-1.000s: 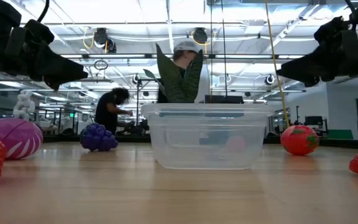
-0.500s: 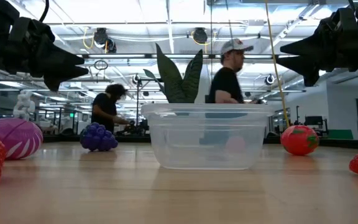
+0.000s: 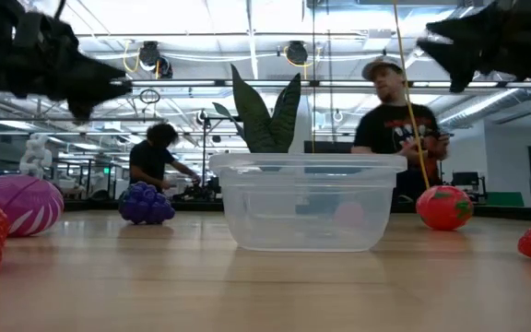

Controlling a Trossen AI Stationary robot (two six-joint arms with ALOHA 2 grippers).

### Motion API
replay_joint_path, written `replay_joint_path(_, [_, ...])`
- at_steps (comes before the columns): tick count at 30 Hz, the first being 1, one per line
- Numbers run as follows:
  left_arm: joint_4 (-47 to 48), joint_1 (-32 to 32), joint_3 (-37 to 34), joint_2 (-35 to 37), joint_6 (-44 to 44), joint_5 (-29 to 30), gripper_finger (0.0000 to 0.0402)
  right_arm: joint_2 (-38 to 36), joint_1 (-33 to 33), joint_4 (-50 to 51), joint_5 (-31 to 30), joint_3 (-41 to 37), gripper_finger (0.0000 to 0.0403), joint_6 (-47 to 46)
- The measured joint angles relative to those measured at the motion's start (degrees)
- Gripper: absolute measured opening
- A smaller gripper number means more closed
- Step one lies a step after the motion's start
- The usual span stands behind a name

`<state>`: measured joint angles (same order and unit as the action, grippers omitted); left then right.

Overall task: Pick and placing Produce into tupperware
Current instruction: Put the red dragon fruit into the transparent bin

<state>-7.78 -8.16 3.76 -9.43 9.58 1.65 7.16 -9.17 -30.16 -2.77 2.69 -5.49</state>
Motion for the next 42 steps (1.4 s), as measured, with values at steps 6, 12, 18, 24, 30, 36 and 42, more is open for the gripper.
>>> replay_joint_path(6, [15.0, 0.0, 14.2, -0.4, -5.4, 0.5, 0.0186, 1.0, 0.0, 3.6, 0.0, 13.3, 0.0171, 14.4])
replay_joint_path(12, [36.5, 0.0, 32.0, -3.6, -6.1, 7.5, 0.0186, 10.0, 0.9, 26.2, 1.4, 35.2, 0.0171, 18.6])
replay_joint_path(18, [48.3, 0.0, 44.2, -8.2, -6.0, 12.4, 0.0186, 25.7, 1.9, 51.2, 1.3, 58.2, 0.0171, 17.4])
replay_joint_path(24, [54.9, 0.0, 48.4, -11.8, -3.3, 15.2, 0.0186, 43.5, 1.9, 78.4, -0.5, 81.2, 0.0171, 10.6])
replay_joint_path(30, [59.5, 0.0, 49.1, -14.9, -0.1, 15.5, 0.0186, 59.3, 1.9, 104.2, -0.5, 96.7, 0.0171, -0.9])
replay_joint_path(36, [60.6, 0.0, 49.1, -17.4, -0.1, 19.2, 0.0186, 68.0, 1.9, 120.7, -0.2, 99.8, 0.0171, -9.4])
replay_joint_path(42, [60.6, 0.0, 49.1, -18.1, -0.2, 20.0, 0.0186, 68.9, 1.9, 118.4, 3.1, 94.7, 0.0171, -12.0])
